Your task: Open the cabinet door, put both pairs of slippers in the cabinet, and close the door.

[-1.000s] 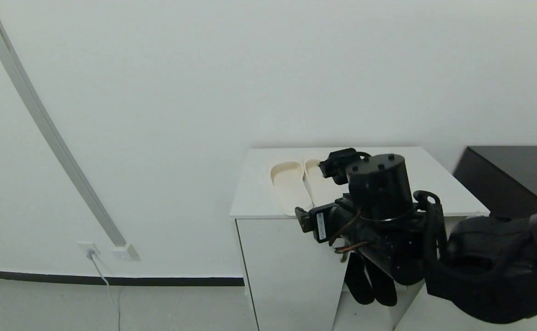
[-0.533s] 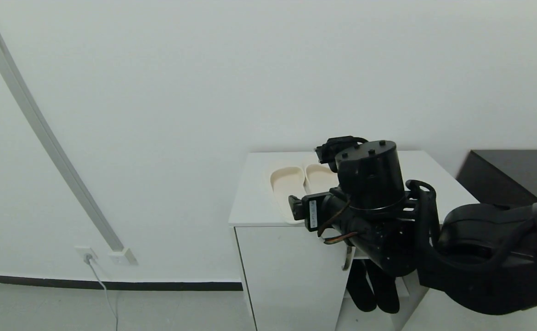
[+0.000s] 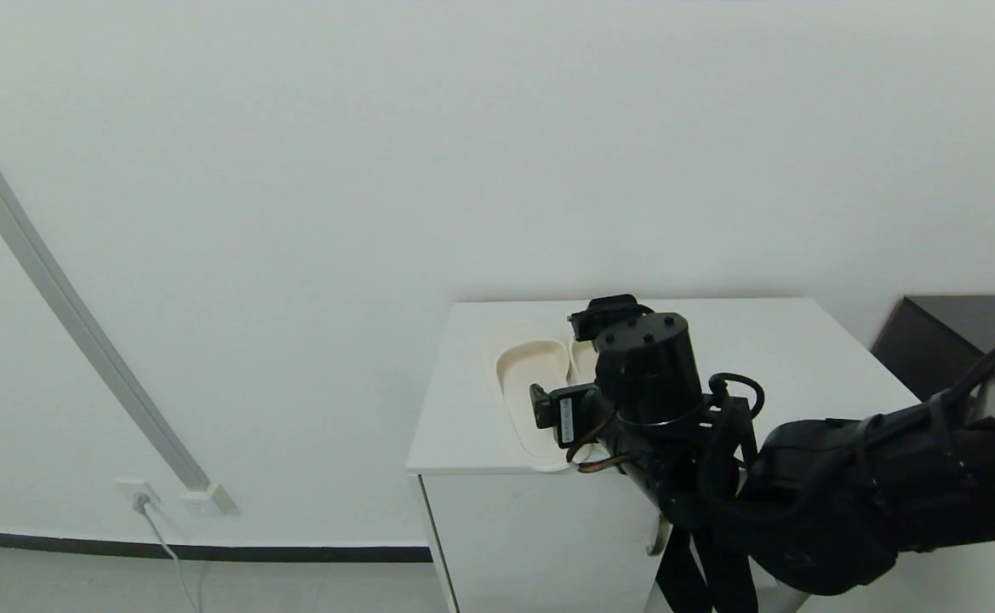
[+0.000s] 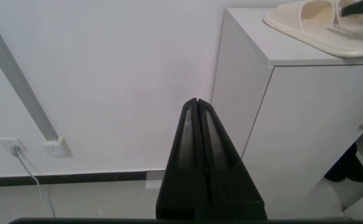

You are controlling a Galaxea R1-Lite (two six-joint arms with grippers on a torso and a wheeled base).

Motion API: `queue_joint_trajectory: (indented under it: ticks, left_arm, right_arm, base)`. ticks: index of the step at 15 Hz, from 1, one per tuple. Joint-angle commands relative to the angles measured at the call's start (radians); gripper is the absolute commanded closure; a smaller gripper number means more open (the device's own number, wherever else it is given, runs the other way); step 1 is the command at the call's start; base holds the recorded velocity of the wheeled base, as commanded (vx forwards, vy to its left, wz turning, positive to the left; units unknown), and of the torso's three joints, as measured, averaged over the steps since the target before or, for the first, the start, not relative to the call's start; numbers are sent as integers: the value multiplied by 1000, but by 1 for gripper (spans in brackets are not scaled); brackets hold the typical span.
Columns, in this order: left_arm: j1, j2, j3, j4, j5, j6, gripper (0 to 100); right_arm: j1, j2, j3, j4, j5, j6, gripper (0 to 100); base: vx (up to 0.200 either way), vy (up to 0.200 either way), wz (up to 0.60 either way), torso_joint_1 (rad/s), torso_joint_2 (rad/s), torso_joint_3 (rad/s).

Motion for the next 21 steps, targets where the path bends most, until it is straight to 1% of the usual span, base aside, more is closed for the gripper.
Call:
queue_joint_trajectory:
  ticks: [1,6,13,16,17,21]
  left_arm:
    - [0,2,0,0,1,0,100]
    - [0,2,0,0,2,-2,100]
    - [0,2,0,0,2,-2,100]
    - [0,2,0,0,2,-2,100]
    - [0,2,0,0,2,-2,100]
    - [0,2,0,0,2,-2,100]
  right_arm:
    - [-13,34,-6,-6,2,-2,0]
    - [-61,111,-74,-54,13,-32,0]
    - [-90,224,-216,-55,19,-55,0]
    - [-95,237,-236,-69,27,-83,0]
    - [-95,238,-236,-77,33,-88,100]
    - [-95,238,-236,-78,34,-89,100]
  base:
    - [0,0,0,0,0,0]
    - [0,0,0,0,0,0]
    - [0,0,0,0,0,0]
    - [0,0,0,0,0,0]
    - [0,0,0,0,0,0]
    - [0,0,0,0,0,0]
